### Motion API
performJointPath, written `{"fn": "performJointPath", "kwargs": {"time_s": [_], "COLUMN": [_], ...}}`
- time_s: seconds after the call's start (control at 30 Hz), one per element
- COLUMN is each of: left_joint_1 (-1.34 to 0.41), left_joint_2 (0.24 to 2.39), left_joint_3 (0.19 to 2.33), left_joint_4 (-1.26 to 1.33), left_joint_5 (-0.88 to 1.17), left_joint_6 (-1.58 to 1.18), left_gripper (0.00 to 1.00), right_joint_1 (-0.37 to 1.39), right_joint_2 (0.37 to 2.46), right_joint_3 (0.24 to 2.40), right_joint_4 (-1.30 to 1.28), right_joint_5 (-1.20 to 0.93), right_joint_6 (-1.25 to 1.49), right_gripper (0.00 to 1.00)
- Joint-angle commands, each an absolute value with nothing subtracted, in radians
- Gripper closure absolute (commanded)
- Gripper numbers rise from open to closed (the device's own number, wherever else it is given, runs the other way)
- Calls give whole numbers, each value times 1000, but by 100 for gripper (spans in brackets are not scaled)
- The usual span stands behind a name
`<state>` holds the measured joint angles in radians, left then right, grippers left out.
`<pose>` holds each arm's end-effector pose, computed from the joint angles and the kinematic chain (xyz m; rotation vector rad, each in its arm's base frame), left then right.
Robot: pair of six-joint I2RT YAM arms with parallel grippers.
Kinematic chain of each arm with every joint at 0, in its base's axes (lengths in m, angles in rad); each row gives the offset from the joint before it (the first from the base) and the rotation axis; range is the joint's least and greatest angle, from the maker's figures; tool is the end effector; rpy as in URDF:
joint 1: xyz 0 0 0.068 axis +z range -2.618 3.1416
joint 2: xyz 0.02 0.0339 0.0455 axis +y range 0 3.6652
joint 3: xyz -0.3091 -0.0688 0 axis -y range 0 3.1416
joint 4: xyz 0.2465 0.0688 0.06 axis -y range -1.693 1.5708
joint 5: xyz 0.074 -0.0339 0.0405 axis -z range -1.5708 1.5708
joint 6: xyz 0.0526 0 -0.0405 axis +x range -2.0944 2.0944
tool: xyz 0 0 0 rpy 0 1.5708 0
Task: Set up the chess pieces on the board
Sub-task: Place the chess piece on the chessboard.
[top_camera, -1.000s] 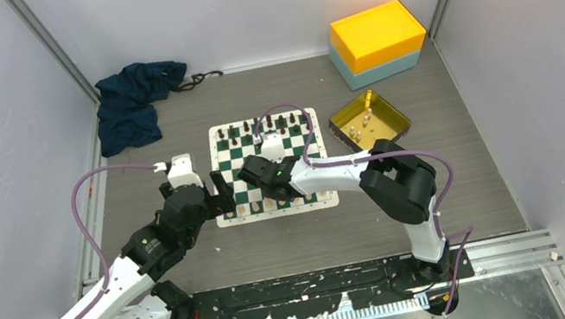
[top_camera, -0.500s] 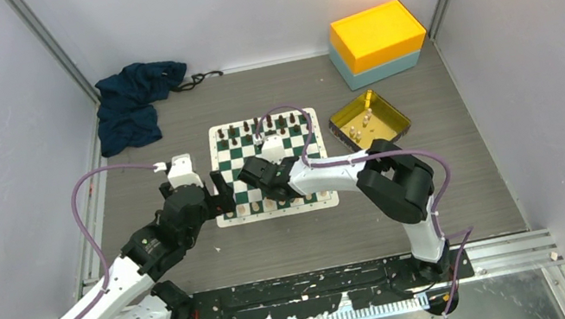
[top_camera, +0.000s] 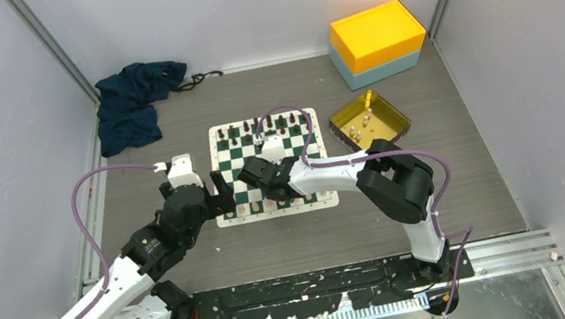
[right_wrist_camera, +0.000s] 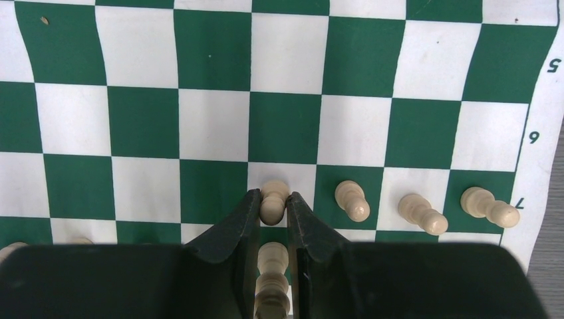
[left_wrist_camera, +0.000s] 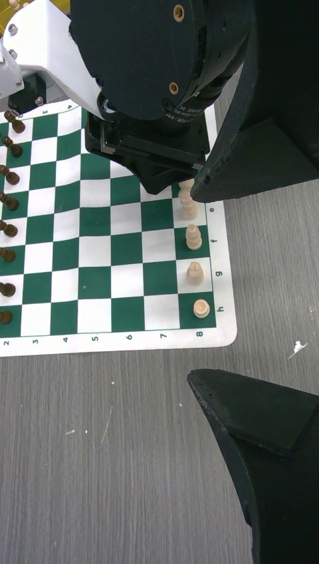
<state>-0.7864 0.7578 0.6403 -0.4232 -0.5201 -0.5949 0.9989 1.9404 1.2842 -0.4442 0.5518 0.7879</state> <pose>0.1244 -0.0876 0.2951 -0.1100 2.0454 -0.3149 0.2491 0.3361 0.1930 -0.0918 2.4311 0.0225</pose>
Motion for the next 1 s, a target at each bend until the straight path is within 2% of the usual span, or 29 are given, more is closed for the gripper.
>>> {"fn": "performJointPath", "kwargs": {"time_s": [0.0,0.57,0.97], "left_joint_1": [-788,-788,-788], "left_joint_2": [751,752,750], "left_joint_3": [640,640,644], "left_joint_4": [-388,-388,-391], "left_joint_5": [-534,-537,-538], "left_joint_6": [-590,-588,-587], "left_gripper": [4,4,4], "right_joint_1": [994,990,991], "right_joint_2": [1946,1950,1938], "right_joint_3": [1313,1321,1335], "right_joint_4": [-443,-445,-448], "right_joint_5": [567,555,550], "right_joint_6": [811,807,790], "right_gripper": [86,77,65]}}
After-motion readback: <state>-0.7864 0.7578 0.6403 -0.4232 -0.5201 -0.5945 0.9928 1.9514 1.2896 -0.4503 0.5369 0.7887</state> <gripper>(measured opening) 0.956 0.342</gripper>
